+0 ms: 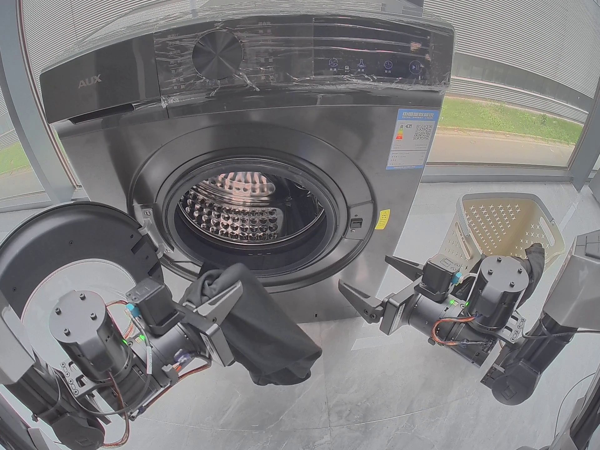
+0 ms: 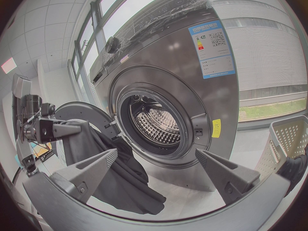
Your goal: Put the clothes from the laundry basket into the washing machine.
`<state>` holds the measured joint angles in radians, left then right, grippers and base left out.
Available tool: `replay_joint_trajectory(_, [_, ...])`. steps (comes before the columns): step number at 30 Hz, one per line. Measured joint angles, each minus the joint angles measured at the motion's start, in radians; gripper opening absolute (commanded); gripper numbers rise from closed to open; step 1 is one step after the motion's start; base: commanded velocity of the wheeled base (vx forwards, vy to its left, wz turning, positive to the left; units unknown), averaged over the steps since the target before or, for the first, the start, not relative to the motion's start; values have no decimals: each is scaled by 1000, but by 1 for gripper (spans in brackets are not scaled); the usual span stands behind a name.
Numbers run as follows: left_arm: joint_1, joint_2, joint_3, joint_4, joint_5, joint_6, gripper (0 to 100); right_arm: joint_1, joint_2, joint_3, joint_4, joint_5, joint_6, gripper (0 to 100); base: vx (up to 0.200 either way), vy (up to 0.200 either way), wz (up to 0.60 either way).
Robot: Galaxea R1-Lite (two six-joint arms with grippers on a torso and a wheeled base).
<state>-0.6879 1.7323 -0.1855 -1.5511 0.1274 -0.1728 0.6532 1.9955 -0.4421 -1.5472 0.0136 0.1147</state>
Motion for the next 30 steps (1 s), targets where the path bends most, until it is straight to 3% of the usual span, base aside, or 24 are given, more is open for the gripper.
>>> replay_joint_trajectory(4, [4, 36, 17, -1, 10, 13, 0, -2, 0, 2, 0, 0, 1, 100, 0, 0, 0])
replay_joint_trajectory(10, [8, 80, 15, 0, 69, 19, 0, -2, 1, -2, 0, 1, 3, 100, 0, 0, 0])
replay_joint_trajectory(14, [15, 131, -6, 0, 89, 25, 0, -1, 5, -8, 0, 1, 5, 100, 200, 0, 0])
replay_joint_trajectory(19, [23, 172, -28, -1, 94, 26, 0, 0, 11, -11, 0, 1, 5, 100, 200, 0, 0])
replay_joint_trajectory(30, [25, 210, -49, -1, 97, 22, 0, 3, 14, -11, 0, 0, 5, 100, 0, 36, 0])
